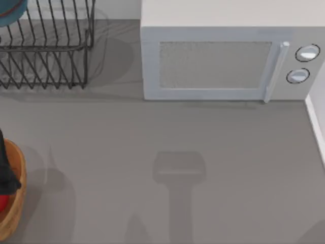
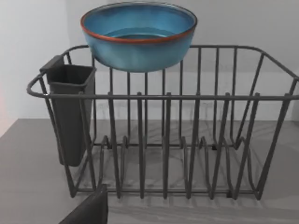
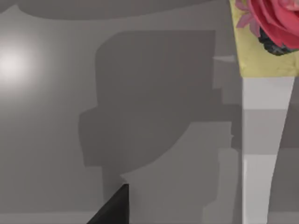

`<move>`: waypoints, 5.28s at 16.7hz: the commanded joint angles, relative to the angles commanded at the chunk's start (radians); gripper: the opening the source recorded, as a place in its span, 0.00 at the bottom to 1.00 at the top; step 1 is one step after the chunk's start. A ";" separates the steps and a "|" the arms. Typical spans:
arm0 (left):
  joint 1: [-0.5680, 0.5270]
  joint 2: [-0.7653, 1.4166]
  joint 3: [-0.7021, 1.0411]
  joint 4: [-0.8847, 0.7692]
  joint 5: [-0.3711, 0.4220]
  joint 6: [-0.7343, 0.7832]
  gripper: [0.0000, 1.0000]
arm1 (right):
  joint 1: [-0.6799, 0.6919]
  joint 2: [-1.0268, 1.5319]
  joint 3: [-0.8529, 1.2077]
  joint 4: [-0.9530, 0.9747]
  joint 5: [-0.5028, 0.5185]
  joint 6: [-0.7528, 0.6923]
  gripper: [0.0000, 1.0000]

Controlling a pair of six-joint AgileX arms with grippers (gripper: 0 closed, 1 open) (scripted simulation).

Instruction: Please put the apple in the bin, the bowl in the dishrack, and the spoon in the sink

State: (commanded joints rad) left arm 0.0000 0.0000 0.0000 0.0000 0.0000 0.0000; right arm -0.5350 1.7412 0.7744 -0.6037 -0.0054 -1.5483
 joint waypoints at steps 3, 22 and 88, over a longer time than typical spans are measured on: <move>0.000 0.000 0.000 0.000 0.000 0.000 1.00 | 0.000 0.000 0.000 0.000 0.000 0.000 0.10; 0.000 0.000 0.000 0.000 0.000 0.000 1.00 | 0.001 -0.170 0.205 -0.389 0.010 0.024 0.00; 0.000 0.000 0.000 0.000 0.000 0.000 1.00 | 0.395 0.875 1.684 -0.810 0.024 0.441 0.68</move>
State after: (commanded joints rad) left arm 0.0000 0.0000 0.0000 0.0000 0.0000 0.0000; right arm -0.1396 2.6164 2.4580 -1.4140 0.0183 -1.1072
